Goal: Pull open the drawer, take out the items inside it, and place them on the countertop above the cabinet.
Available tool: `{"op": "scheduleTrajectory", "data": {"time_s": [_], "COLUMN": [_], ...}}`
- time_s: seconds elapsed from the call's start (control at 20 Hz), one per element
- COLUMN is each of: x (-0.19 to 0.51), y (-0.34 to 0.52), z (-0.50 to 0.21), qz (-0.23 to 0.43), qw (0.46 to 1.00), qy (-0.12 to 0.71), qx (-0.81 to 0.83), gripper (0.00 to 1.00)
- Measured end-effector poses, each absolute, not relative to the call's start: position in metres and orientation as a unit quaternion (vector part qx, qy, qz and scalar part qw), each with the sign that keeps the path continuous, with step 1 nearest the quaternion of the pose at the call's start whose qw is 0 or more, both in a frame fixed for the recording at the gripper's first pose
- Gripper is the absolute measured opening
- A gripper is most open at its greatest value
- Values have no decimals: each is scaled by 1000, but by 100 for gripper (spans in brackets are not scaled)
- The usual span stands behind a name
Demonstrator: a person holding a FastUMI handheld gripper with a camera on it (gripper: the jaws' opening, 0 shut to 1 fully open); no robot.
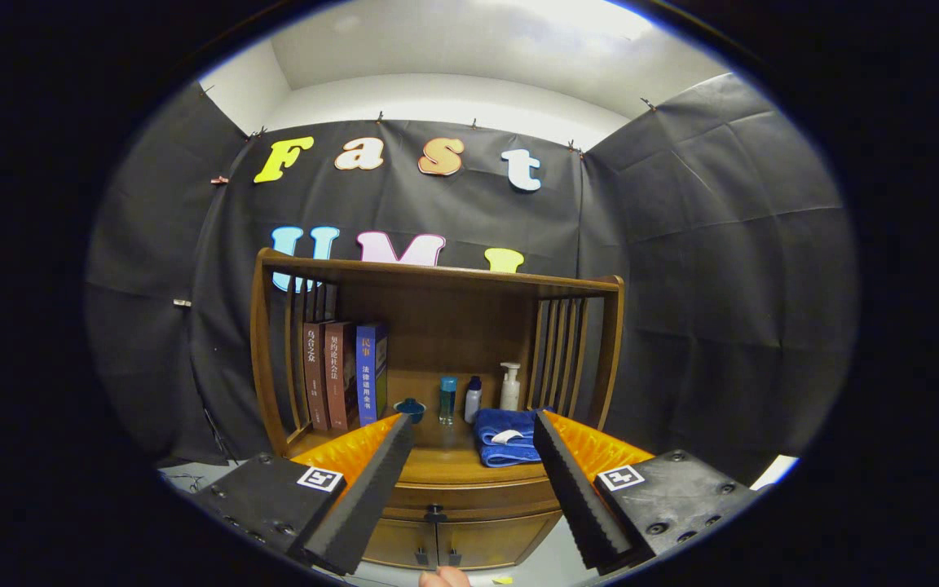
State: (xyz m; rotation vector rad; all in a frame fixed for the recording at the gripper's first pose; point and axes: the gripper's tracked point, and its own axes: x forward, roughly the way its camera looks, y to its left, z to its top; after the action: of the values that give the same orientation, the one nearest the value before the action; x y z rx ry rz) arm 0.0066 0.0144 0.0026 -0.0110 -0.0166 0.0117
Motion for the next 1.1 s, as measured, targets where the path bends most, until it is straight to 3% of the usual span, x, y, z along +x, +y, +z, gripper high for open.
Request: {"op": "scheduleTrajectory", "data": {"time_s": [0.5,1.1], "x": [25,88], "y": [25,55], "z": [-25,-203], "qz": [8,27], "qw": [1000,998], "qy": [-27,33], "qx": [3,-39], "gripper": [98,97]}}
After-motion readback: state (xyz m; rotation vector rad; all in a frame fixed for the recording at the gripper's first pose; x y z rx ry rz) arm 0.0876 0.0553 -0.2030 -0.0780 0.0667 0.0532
